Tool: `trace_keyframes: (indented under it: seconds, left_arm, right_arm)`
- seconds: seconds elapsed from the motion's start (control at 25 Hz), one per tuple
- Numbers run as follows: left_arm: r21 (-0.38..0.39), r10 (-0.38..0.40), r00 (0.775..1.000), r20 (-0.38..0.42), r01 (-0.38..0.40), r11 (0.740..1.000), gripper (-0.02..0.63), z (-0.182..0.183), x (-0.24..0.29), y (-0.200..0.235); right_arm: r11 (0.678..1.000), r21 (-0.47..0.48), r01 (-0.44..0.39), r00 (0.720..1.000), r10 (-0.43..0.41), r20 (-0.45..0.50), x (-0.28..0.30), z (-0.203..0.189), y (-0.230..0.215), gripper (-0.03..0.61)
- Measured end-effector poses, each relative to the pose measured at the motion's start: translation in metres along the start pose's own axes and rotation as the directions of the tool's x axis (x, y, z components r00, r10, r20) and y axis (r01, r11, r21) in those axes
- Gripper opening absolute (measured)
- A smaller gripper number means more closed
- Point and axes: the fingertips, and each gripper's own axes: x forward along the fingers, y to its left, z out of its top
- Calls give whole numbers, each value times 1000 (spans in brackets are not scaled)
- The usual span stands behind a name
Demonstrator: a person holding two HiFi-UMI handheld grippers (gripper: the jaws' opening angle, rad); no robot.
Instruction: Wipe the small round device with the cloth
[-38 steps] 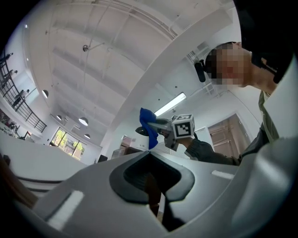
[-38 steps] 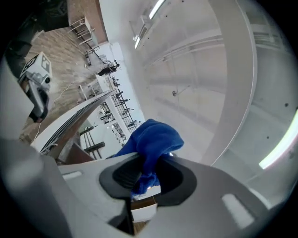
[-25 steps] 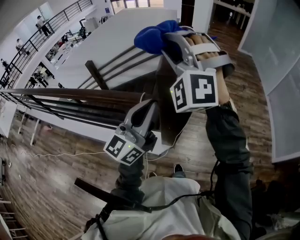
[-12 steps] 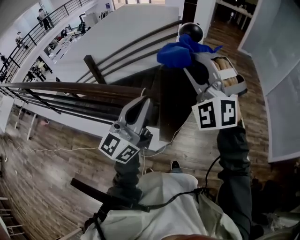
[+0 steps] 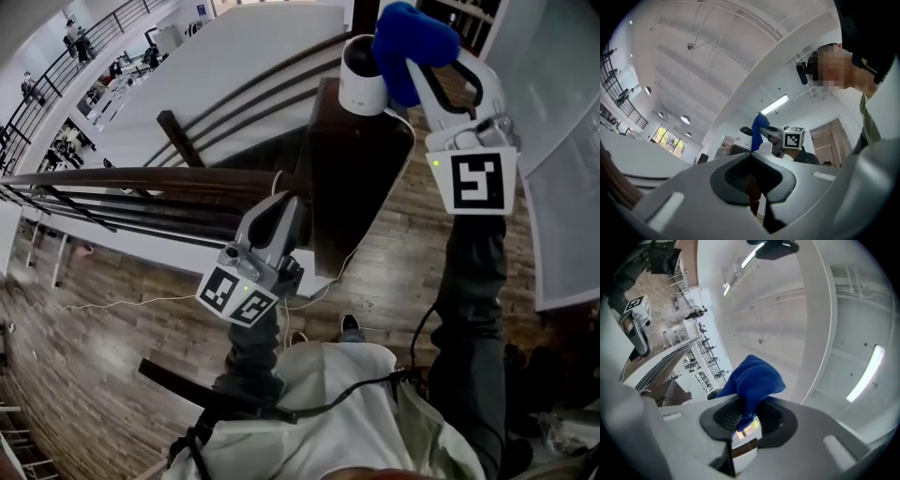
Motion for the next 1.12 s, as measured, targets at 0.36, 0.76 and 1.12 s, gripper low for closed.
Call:
trace_keyframes:
  seconds: [0.36, 0.76, 1.12]
  left_arm:
    - [-10, -1, 1000, -14, 0, 1000, 5, -2, 3, 0]
    - [-27, -31, 999, -28, 31, 999, 5, -11, 8, -8]
    - [-16, -6, 1000, -16, 6, 1000, 5, -8, 5, -3]
  right_arm:
    - [986, -1, -169, 985, 169, 32, -15, -13, 78, 87]
    - [985, 171, 28, 999, -34, 33, 10, -16, 10, 87]
    - [978, 163, -127, 992, 130, -5, -20, -40, 67, 86]
